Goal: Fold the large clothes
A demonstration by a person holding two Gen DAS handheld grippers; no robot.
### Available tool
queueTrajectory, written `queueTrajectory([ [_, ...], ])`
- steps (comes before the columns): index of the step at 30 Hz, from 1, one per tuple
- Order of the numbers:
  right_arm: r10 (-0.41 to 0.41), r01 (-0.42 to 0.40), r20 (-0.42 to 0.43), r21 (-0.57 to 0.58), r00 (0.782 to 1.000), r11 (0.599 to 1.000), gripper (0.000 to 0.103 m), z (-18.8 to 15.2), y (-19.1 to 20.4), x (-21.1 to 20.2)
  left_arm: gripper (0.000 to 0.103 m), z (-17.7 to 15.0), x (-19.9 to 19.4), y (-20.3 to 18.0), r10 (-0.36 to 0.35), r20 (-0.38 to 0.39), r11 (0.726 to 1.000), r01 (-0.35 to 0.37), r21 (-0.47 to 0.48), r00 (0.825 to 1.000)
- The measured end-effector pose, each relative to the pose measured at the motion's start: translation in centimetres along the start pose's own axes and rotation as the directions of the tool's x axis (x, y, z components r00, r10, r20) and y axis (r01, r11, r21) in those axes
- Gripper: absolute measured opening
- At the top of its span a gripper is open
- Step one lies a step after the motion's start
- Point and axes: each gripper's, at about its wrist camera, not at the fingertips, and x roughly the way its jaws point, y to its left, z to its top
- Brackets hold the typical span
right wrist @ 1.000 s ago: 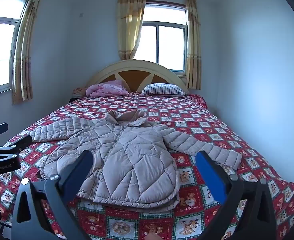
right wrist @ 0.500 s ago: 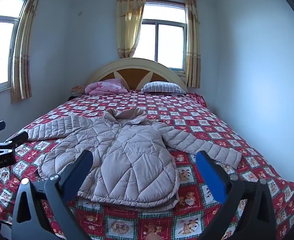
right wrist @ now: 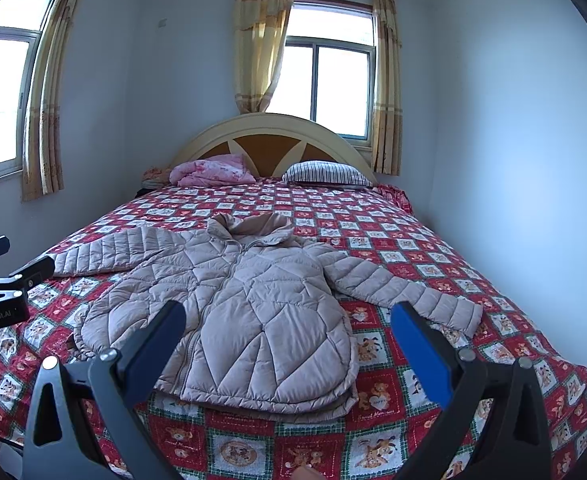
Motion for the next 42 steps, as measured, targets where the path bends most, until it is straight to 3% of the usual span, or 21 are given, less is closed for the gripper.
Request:
queueTrajectory([
  [42,-0.001,0.001,-0.007,-0.007,1.0,1.0,0.103,0.0,0.22,0.11,0.102,-0.12,0.45,0.18,0.007,-0.003,1.0,-0.007,-0.006,1.0],
])
